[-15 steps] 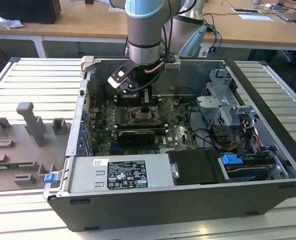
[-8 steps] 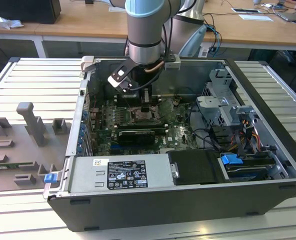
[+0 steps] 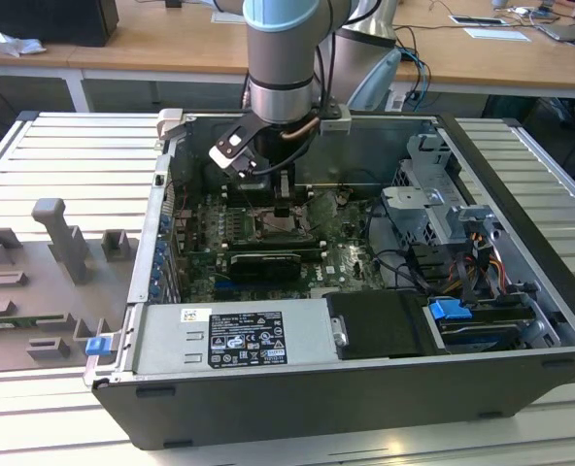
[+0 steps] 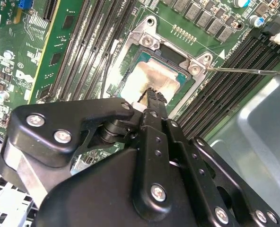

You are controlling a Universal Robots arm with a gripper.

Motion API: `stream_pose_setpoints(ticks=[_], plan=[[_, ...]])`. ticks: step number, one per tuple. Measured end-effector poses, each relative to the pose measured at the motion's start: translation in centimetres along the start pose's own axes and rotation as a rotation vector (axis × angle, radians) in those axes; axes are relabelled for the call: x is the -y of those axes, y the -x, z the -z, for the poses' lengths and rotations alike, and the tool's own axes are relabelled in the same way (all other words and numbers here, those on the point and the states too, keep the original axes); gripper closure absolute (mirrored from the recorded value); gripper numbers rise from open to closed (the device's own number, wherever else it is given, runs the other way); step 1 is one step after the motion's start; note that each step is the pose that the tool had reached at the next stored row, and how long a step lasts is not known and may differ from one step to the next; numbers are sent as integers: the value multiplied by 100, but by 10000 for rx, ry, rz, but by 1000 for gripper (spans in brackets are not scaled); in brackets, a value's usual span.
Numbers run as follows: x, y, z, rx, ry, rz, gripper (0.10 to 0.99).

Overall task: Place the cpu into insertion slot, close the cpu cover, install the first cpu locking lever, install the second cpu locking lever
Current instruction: 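Close the cpu cover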

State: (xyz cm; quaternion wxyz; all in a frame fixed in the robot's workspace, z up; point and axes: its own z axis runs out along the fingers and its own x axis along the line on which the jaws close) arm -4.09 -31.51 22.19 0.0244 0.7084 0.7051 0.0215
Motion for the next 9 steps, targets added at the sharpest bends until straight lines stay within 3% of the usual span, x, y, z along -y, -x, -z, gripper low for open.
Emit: stream_pose_setpoints(ticks=[5, 9], plan=[[-5, 0, 28, -1, 0, 2, 980], [-69, 0, 24, -1, -13, 0, 980]])
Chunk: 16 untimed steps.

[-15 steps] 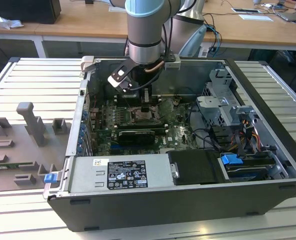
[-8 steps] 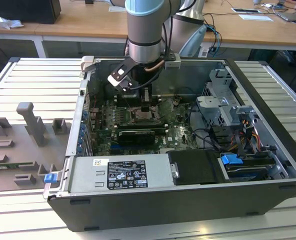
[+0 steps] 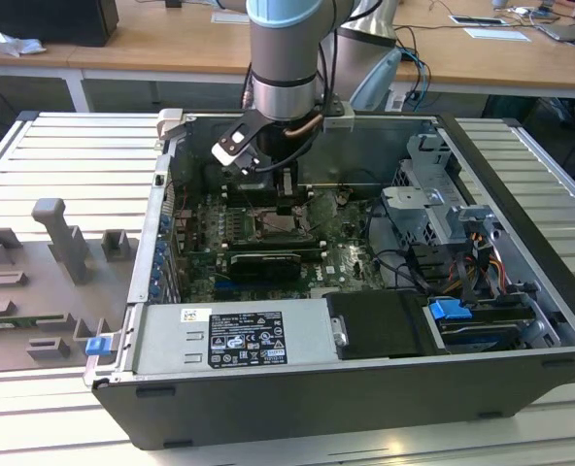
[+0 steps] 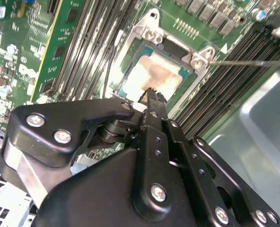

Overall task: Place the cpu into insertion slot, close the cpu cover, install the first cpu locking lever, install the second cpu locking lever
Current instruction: 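Close the cpu cover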

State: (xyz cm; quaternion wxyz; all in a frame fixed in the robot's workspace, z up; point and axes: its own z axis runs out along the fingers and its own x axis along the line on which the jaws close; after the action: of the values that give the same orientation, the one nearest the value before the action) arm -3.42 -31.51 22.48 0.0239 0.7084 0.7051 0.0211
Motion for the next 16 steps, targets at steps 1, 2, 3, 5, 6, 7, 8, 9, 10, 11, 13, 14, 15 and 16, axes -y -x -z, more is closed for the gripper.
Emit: stream_pose_setpoints(ticks=[1, 2, 3, 5, 6, 7, 8, 9, 10, 11, 13, 14, 15, 16], plan=[[-4, 0, 0, 0, -1, 1, 980], [-5, 0, 4, 3, -3, 1, 980], [-6, 0, 12, 1, -2, 0, 980], [-10, 0, 71, 1, -1, -1, 980], [-12, 0, 112, 1, -1, 0, 980], [-14, 0, 135, 2, -1, 0, 980], [-22, 0, 135, 0, 1, 2, 980], [-52, 0, 133, 1, -1, 1, 980], [-78, 0, 132, 2, -1, 0, 980], [-87, 0, 132, 3, -1, 1, 980], [-90, 0, 171, 2, -1, 0, 980], [-92, 0, 199, 5, -1, 0, 980], [-93, 0, 214, 7, -1, 0, 980], [-93, 0, 221, 6, 0, 0, 980]])
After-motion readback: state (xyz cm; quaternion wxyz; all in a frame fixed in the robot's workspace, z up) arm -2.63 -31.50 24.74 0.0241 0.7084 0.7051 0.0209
